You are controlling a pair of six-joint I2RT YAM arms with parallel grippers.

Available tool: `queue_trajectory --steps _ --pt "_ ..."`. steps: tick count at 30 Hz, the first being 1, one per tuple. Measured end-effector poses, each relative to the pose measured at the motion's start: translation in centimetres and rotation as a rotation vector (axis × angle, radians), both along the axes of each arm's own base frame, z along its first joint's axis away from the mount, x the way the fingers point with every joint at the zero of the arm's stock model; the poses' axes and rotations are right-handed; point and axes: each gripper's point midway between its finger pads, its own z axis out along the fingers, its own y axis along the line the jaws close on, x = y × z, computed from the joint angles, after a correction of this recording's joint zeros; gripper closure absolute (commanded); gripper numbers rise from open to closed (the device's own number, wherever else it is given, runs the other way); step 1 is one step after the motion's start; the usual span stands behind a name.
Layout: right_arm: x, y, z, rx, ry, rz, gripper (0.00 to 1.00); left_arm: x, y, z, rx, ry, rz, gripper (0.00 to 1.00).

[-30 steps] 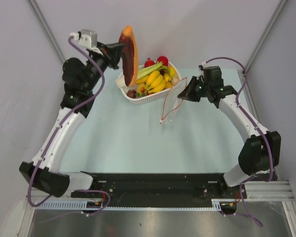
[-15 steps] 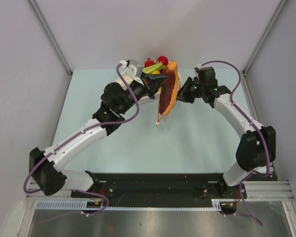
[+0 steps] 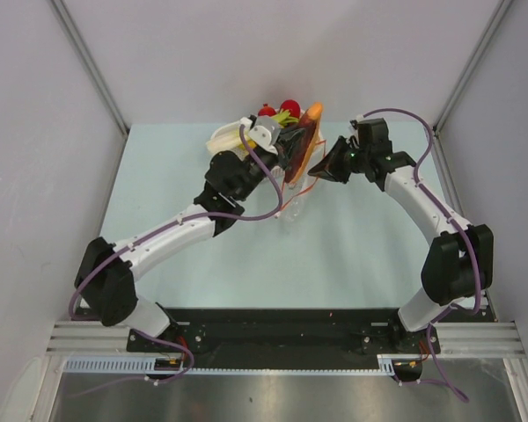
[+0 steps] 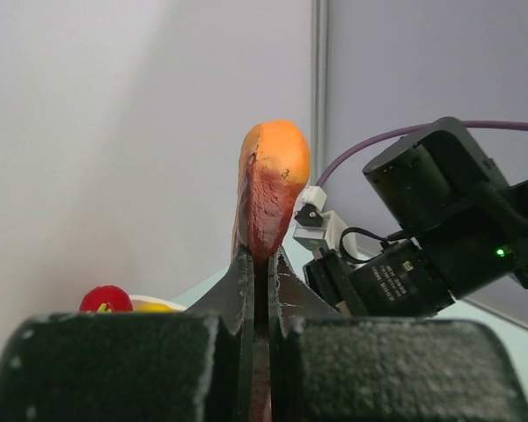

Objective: Place the food in the zip-top bag and seal the zipper
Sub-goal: Place the fake bread in the zipper food storage bag.

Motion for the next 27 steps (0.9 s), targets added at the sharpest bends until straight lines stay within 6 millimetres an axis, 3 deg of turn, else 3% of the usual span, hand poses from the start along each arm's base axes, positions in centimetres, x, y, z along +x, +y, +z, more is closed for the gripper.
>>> queue_trajectory --steps 7,21,24,26,27 --pt "0.1 -0.3 0.1 0.018 0.014 -0.012 1.0 0.6 -1.0 -3.3 0.012 0.065 -0.021 1.0" --pt "-0.6 -0.4 -1.8 0.037 0.101 -0.04 1.0 1.2 -0.8 -16.0 0.065 0.452 0.025 1.0" --pt "-0.8 -0.3 -2.0 0.035 0.106 -0.033 0.91 1.0 -1.0 -18.1 0.108 0.502 0.013 1.0" --pt "-1.0 -0.4 -2.3 0.028 0.112 -0.026 0.71 1.1 -1.2 -18.9 0.138 0.528 -0.002 1.0" --pt "-1.1 -0.5 -2.5 0.022 0.11 -0.02 0.51 1.1 -1.4 -19.2 0.156 0.544 -0.017 1.0"
